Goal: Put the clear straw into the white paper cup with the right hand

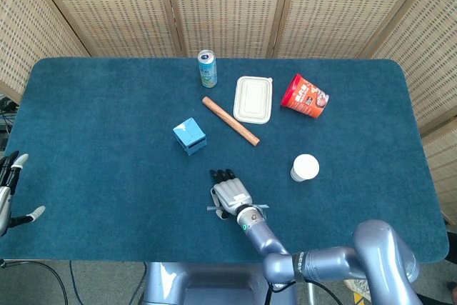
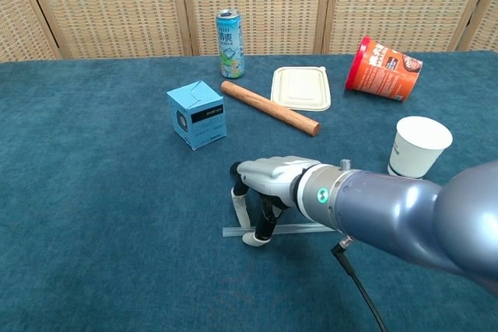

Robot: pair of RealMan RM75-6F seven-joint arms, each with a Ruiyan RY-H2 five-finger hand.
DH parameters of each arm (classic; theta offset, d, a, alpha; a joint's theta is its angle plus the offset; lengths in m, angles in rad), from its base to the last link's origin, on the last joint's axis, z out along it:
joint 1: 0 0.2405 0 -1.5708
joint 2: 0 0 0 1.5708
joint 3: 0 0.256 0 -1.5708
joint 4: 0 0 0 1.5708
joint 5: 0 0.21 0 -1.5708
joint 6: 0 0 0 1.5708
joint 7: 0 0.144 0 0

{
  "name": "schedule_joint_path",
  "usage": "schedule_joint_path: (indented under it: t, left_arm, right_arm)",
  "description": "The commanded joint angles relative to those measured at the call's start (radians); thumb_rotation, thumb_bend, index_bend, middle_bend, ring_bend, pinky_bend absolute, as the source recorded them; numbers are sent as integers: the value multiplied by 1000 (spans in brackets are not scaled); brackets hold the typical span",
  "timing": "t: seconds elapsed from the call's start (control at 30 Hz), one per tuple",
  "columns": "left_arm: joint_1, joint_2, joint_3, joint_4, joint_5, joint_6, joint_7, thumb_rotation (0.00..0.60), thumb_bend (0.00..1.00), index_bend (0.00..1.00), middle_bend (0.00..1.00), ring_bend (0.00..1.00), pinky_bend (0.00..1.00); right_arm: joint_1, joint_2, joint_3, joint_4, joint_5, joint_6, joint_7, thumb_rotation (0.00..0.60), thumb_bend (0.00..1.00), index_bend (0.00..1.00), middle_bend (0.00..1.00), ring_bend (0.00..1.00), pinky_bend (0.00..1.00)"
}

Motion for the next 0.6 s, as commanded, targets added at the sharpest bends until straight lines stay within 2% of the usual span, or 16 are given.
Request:
schedule_joint_path:
  t: [0.03,0.23,0.43,0.53,0.6]
  left_arm:
    - [-1,-1,0,0,0,-1,1,600,62,0,0,0,0]
    - [-3,-1,0,1,-2,-5,1,600,62,0,0,0,0]
    - [-4,0,1,1,-2,-8,-1,600,62,0,0,0,0]
    - [-3,1,2,0,0,-7,-3,600,62,0,0,0,0]
    - [-2,0,3,-1,3,-3,0,600,62,0,0,0,0]
  right_arm:
    - [-7,8,4,-13,-20,-2,17,600,503,674,0,0,0]
    - [-29,53,43,-75,-92,-8,88,600,513,681,0,0,0]
    - [-68,164,125,-190,-180,-29,221,600,514,681,0,0,0]
    - [-106,247,188,-266,-207,-56,333,600,515,684,0,0,0]
    - [-177,346,293,-346,-239,-52,490,600,515,689,0,0,0]
